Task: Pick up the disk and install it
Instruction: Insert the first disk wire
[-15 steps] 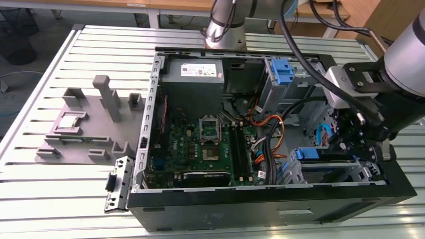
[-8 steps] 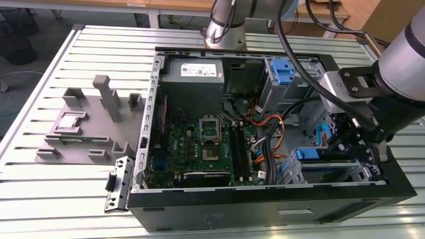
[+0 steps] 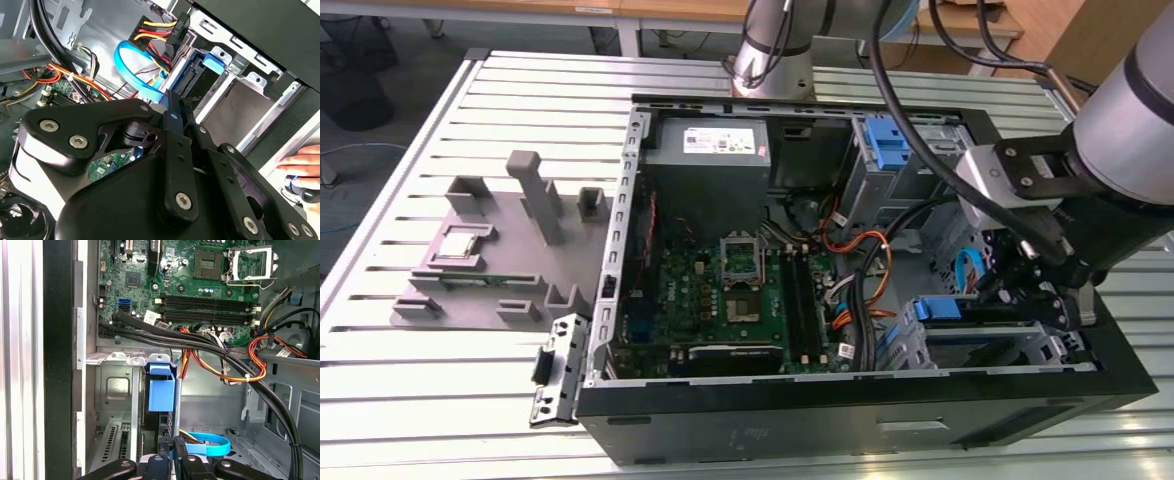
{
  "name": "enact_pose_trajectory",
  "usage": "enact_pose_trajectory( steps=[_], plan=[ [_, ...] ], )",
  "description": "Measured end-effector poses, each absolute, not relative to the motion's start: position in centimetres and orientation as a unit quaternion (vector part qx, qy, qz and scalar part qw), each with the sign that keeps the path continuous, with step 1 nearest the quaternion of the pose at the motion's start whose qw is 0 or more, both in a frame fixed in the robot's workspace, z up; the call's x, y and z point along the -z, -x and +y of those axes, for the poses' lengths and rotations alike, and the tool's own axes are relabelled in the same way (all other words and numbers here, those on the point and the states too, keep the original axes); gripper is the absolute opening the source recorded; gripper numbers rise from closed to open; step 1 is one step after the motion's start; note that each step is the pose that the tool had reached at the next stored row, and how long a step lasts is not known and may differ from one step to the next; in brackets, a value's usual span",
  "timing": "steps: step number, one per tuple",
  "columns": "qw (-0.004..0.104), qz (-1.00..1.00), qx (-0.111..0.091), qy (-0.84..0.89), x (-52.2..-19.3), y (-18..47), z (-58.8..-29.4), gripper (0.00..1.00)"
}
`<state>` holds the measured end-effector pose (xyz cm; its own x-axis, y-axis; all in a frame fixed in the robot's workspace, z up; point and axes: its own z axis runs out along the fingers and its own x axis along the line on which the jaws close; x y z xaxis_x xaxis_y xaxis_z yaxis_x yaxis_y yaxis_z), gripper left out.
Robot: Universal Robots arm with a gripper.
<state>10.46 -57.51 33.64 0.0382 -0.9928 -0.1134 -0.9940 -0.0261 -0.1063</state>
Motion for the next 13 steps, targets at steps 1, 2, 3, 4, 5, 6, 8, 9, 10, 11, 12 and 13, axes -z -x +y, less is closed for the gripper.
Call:
enact_pose_trajectory(
  steps=[1,2,3,4,5,6,8,9,10,11,12,13],
  plan=[
    [0.078,0.693,-0.003,0.717,-33.63,-10.46,-57.51,0.16],
    [0.079,0.693,-0.003,0.717,-33.63,-10.46,-57.51,0.16],
    [0.079,0.693,-0.003,0.717,-33.62,-10.46,-57.51,0.16],
    [0.079,0.693,-0.003,0.717,-33.61,-10.46,-57.54,0.16],
    [0.079,0.692,-0.002,0.717,-33.61,-10.45,-57.58,0.16],
    [0.08,0.692,-0.002,0.717,-33.62,-10.45,-57.61,0.16],
    [0.08,0.692,-0.001,0.717,-33.62,-10.43,-57.65,0.16],
    [0.081,0.692,-0.001,0.717,-33.62,-10.39,-57.65,0.16],
    [0.081,0.692,-0.001,0.717,-33.6,-10.34,-57.65,0.16],
    [0.082,0.692,0.0,0.717,-33.59,-10.27,-57.66,0.16],
    [0.082,0.692,0.001,0.718,-33.58,-10.2,-57.66,0.16],
    [0.083,0.691,0.001,0.718,-33.57,-10.17,-57.66,0.16]
  ],
)
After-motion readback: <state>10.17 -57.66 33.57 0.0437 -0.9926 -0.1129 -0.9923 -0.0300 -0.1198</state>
